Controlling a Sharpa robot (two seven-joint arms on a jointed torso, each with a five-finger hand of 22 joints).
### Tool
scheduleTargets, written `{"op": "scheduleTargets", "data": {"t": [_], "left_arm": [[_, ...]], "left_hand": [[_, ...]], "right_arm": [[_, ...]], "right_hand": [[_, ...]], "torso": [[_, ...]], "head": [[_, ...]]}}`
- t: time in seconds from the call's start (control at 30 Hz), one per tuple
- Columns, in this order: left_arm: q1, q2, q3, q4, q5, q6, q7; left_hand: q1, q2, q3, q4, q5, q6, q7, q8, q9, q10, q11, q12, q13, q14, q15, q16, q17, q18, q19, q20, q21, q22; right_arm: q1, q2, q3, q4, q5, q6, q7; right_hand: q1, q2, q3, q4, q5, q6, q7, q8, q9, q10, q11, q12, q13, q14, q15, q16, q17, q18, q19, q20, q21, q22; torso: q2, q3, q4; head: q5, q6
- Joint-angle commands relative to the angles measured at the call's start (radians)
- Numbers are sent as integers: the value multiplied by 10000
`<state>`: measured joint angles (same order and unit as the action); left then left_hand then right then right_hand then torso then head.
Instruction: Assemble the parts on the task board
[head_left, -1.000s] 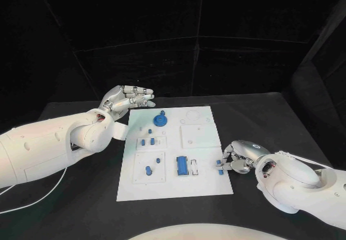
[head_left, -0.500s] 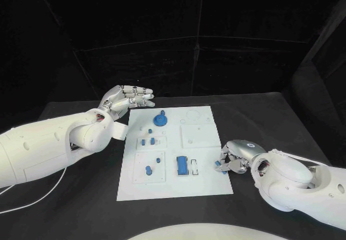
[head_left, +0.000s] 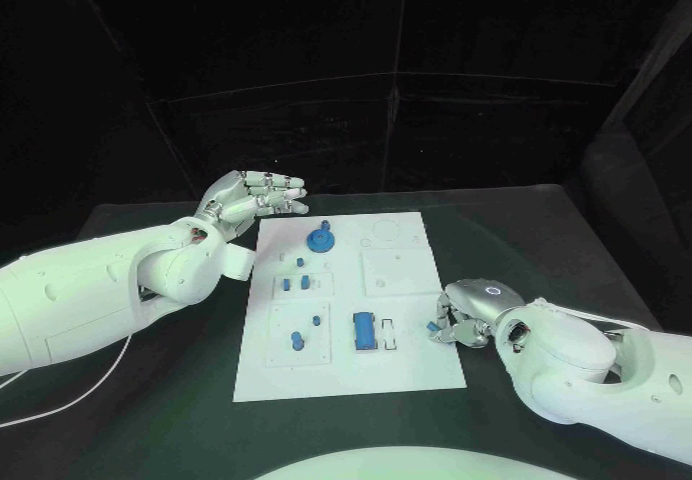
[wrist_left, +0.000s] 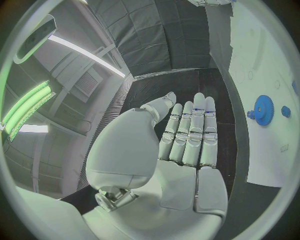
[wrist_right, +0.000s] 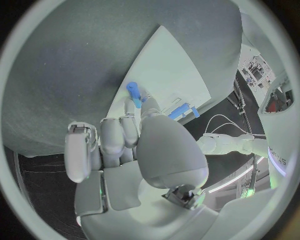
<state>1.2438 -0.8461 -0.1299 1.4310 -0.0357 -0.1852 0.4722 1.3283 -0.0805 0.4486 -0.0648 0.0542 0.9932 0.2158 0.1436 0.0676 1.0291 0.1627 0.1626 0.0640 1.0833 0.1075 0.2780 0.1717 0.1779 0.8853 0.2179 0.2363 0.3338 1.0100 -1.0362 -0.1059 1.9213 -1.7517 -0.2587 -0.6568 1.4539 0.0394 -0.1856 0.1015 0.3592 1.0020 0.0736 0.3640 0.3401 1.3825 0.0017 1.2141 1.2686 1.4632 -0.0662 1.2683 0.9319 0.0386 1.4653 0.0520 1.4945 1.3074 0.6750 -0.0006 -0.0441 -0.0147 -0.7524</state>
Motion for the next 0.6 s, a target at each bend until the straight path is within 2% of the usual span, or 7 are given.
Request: {"op": "scheduleTargets", "data": {"t": [0.03,0.13,0.27,0.4,0.5,0.6], "left_arm": [[11,2,8,6,59,163,35],[11,-12,7,12,59,156,18],[11,-48,7,23,59,142,-3],[11,-78,7,53,58,122,-25],[11,-107,6,86,58,119,-40],[11,-118,6,102,57,116,-38]], "left_hand": [[-5,92,57,1,43,-53,-50,65,0,-4,-43,-53,-10,53,-3,-44,-11,63,64,17,-35,-7],[6,97,70,-7,47,-54,-49,65,-1,-5,-42,-55,-11,55,-3,-52,-13,63,68,16,-37,-15],[34,113,103,-28,52,-60,-37,65,-2,-11,-38,-62,-12,60,-3,-74,-20,61,77,11,-42,-31],[47,119,120,-38,53,-62,-33,65,-3,-14,-35,-65,-12,62,-3,-84,-23,60,80,9,-44,-40],[76,126,154,-63,55,-68,-25,64,-4,-21,-31,-72,-14,63,-2,-107,-30,58,85,5,-48,-54],[76,126,154,-63,55,-68,-25,64,-4,-21,-31,-72,-14,63,-2,-107,-30,58,85,5,-48,-54]], "right_arm": [[-59,-35,-61,16,107,-254,-370],[-58,-106,-59,139,195,-799,-245],[-55,-230,-57,346,392,-1484,-41],[-52,-319,-54,514,893,-2092,228],[-50,-328,-53,594,1328,-2680,459],[-48,-283,-52,639,1765,-3063,676]], "right_hand": [[382,544,186,11,265,63,-48,-60,-6,7,-112,-25,34,156,-75,-6,35,-120,306,-95,-9,1832],[370,611,349,53,247,80,-60,-82,-11,31,-120,-11,51,165,-83,12,72,-126,325,-107,9,1851],[382,616,495,62,163,91,-74,-99,-12,52,-130,1,66,175,-92,32,112,-145,379,-116,64,1910],[390,569,593,56,113,88,-69,-117,-14,84,-130,44,105,180,-96,44,134,-159,418,-122,103,1951],[264,451,711,138,-202,111,-62,-149,-20,133,-122,96,150,188,-89,62,167,-166,439,-121,124,1975],[223,420,749,168,-253,118,-57,-160,-23,148,-119,116,169,193,-88,77,196,-168,444,-121,129,1981]], "torso": [[-18,2,-5],[-10,-6,-2],[-5,-11,10],[4,-6,13],[0,-12,-2],[-1,-15,11]], "head": [[27,8],[58,24],[10,25],[44,31],[66,37],[80,31]]}}
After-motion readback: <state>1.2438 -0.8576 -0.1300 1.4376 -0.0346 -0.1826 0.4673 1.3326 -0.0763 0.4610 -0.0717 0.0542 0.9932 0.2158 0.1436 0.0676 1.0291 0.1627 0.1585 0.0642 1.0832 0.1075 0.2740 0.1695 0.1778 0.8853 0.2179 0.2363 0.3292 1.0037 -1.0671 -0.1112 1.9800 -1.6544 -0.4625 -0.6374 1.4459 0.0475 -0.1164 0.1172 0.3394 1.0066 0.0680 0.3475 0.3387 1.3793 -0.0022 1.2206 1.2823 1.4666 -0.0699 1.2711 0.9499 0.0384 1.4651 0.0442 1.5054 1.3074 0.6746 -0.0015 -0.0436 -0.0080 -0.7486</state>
